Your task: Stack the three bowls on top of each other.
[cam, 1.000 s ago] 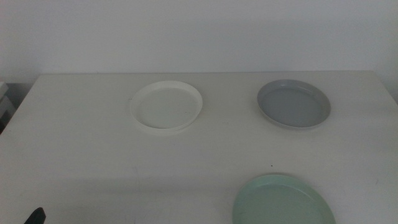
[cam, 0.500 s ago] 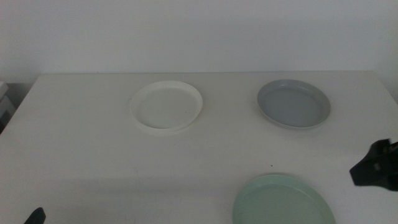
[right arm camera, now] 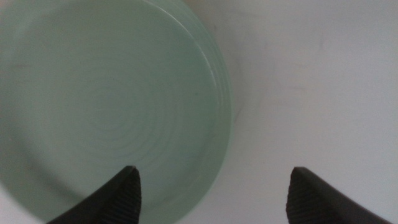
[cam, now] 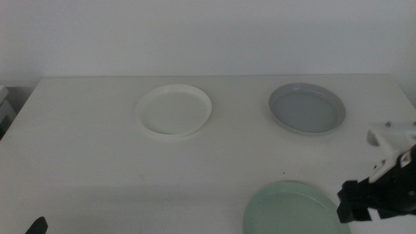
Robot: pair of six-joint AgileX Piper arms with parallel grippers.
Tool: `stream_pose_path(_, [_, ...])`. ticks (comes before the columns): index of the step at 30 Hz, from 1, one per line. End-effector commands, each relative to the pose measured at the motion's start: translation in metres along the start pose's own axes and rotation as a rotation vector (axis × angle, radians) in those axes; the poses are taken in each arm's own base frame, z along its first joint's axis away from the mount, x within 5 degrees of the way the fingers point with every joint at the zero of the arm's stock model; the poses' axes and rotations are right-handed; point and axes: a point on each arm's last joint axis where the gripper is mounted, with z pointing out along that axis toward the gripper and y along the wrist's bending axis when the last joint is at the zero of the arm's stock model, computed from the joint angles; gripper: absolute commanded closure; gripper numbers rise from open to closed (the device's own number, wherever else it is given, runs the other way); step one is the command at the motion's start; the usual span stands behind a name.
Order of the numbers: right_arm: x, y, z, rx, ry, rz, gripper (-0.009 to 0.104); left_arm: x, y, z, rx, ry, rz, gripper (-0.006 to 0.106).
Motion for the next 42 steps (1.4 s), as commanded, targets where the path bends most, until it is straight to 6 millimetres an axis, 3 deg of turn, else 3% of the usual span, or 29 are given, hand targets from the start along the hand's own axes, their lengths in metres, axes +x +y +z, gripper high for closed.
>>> stream_pose_path(1, [-0.007, -0.001, 0.007, 0.003, -0.059, -0.002, 0.036, -0.009, 0.000, -0.002, -0.002, -0.089, -0.016, 0.011])
stream_pose_path(9, [-0.015, -0.003, 0.045, 0.016, -0.035, 0.013, 0.042, -0.009, 0.000, -0.002, -0.002, -0.089, -0.016, 0.011])
stream_pose_path(19, [-0.019, -0.005, 0.070, 0.032, 0.020, 0.020, 0.068, -0.009, 0.000, -0.002, -0.002, -0.089, -0.016, 0.011])
stream_pose_path(23, [-0.018, -0.002, 0.069, 0.028, 0.031, 0.004, 0.095, -0.009, 0.000, -0.002, -0.002, -0.089, -0.016, 0.011])
stream_pose_path(24, [-0.019, 0.000, 0.067, 0.026, 0.031, 0.004, 0.096, -0.009, 0.000, -0.002, -0.002, -0.089, -0.016, 0.011])
stream_pose_path(30, [-0.029, 0.017, 0.039, 0.011, 0.023, 0.014, 0.096, -0.009, 0.000, -0.002, -0.002, -0.089, -0.016, 0.011])
stream_pose_path(35, [-0.046, 0.045, 0.017, -0.033, -0.051, -0.008, 0.096, -0.009, 0.000, -0.002, -0.002, -0.089, -0.016, 0.011])
stream_pose_path(42, [-0.073, 0.084, 0.023, -0.078, -0.079, -0.061, 0.094, -0.009, 0.000, -0.002, -0.002, -0.089, -0.016, 0.011])
